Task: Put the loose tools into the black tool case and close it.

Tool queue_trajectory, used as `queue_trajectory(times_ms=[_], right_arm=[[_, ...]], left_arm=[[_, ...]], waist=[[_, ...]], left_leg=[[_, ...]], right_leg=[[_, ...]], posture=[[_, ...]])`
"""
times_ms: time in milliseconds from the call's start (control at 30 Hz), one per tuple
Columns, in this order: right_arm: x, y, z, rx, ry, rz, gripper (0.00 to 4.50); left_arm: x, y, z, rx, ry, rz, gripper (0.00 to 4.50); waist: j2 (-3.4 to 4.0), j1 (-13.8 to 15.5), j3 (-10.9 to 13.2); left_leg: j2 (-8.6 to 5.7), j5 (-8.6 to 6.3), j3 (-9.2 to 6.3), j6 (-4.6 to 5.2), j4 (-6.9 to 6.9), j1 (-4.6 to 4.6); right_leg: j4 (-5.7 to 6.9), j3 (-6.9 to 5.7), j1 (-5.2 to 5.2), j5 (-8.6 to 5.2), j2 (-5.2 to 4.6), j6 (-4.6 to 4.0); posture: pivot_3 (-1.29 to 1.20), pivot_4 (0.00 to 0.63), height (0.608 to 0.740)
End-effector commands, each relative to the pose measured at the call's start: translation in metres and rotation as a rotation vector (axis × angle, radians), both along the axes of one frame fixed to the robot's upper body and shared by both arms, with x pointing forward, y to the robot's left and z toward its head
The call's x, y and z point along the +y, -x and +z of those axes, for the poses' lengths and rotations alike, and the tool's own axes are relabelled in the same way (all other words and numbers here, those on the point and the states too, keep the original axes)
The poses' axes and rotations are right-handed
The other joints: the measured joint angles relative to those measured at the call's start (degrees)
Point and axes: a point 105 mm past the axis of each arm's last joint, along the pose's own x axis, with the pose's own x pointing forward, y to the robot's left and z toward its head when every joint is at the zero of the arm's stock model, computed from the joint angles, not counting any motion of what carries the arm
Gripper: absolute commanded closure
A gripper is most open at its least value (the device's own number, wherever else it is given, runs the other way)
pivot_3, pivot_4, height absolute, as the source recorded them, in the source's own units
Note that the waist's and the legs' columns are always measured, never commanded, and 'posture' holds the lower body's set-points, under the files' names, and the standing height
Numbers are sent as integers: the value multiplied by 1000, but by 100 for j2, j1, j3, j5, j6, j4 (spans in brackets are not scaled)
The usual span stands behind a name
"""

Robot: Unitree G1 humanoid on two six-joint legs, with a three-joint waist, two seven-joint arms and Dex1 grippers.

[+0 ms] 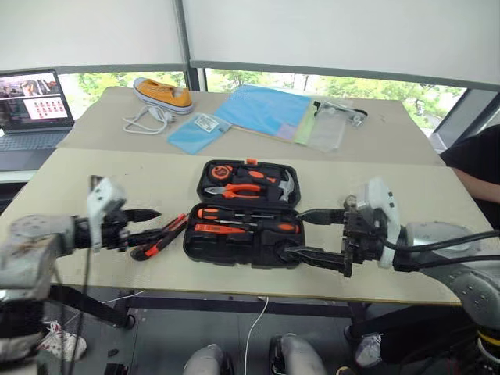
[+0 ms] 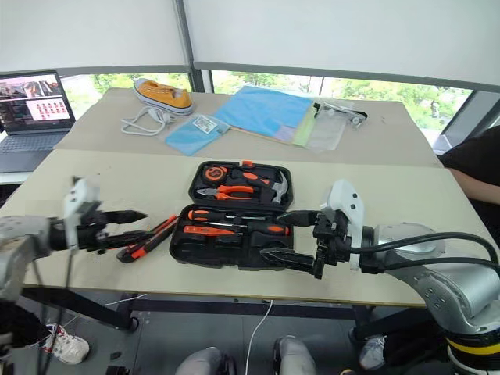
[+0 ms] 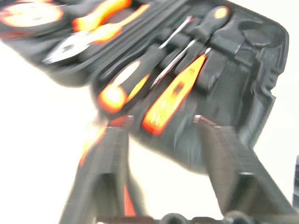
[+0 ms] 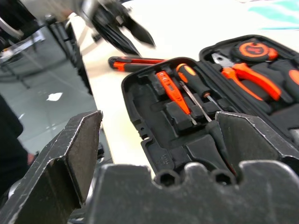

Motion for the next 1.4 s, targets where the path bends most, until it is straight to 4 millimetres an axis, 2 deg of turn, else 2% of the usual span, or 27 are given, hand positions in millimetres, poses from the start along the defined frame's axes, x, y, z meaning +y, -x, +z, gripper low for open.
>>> queue_trajectory(times_ms=[33,100,200,333,433,533,633,733,900,933,967,1033,1200,1333,1400], right_arm=[[5,-1,7,-53,0,69,0],[8,-3,7,-56,2,87,0],[10,-5,7,-57,1,100,0],[11,-4,7,-60,-1,104,0],[11,1,5,-67,1,97,0],[11,5,5,-74,5,94,0],[11,13,7,-88,0,81,0],[10,15,7,-93,-1,62,0],[6,18,6,-96,5,38,0],[5,18,6,-97,6,33,0],[4,18,6,-98,8,30,0],[2,18,6,-99,11,22,0],[-4,19,4,-85,21,12,0],[-4,25,4,-38,17,36,0],[-5,25,2,-52,34,21,0]], left_arm=[[15,18,8,-35,-59,85,53],[20,23,1,-18,-94,109,53],[9,17,2,-15,-81,78,53],[0,-3,1,-11,-119,47,53],[-4,-26,-6,28,-189,40,53],[-12,-39,-12,63,-220,-8,53],[-23,-51,-29,126,-267,-75,53],[-23,-53,-43,171,-305,-111,53],[-7,-63,-55,194,-333,-39,1503],[-4,-64,-55,196,-327,-22,1993],[-1,-65,-55,196,-320,-4,2285],[6,-70,-47,153,-297,47,2729],[6,-80,-16,-7,-255,49,2728],[-27,-75,29,-164,-191,-180,2728],[-57,-66,47,-180,-153,-378,2728]], waist=[[0,44,0],[2,103,2],[4,166,3],[4,194,3],[5,185,2],[5,159,2],[5,99,2],[7,80,1],[27,109,-11],[29,110,-13],[33,108,-15],[44,98,-21],[44,93,-21],[38,111,-18],[36,149,-17]], left_leg=[[0,-13,0,-24,0,-2],[-1,-17,3,-30,0,-2],[-1,-23,3,-42,-1,-4],[-3,-23,4,-44,-1,-11],[-5,-21,9,-47,-2,-13],[-5,-18,17,-50,-5,-13],[-7,-17,26,-51,-7,-12],[-9,-17,33,-51,-10,-7],[-9,-17,36,-52,-13,8],[-7,-17,35,-52,-13,11],[-7,-17,35,-52,-13,13],[-4,-17,34,-52,-13,15],[22,-14,34,-52,-8,14],[35,-12,35,-49,-1,0],[34,-11,33,-47,4,-8]], right_leg=[[0,-1,-2,0,-1,0],[1,-2,-4,0,-6,0],[4,-8,-9,0,-11,-2],[10,-11,-15,3,-15,-4],[15,-10,-17,5,-9,-6],[16,-10,-18,4,5,-10],[16,-11,-19,3,14,-10],[15,-12,-20,2,16,-10],[16,7,-15,-3,5,-10],[17,9,-14,-2,3,-10],[18,11,-13,-2,2,-9],[20,14,-12,-1,1,-7],[26,8,-14,0,15,-8],[21,-1,-20,0,25,-13],[19,-6,-20,-3,22,-20]], posture=[[0,150,718],[0,150,718],[0,150,718],[0,150,718],[0,150,718],[0,150,718],[0,150,718],[0,150,718],[0,150,718],[0,150,718],[0,150,718],[0,150,718],[0,150,718],[0,150,718],[0,150,718]])
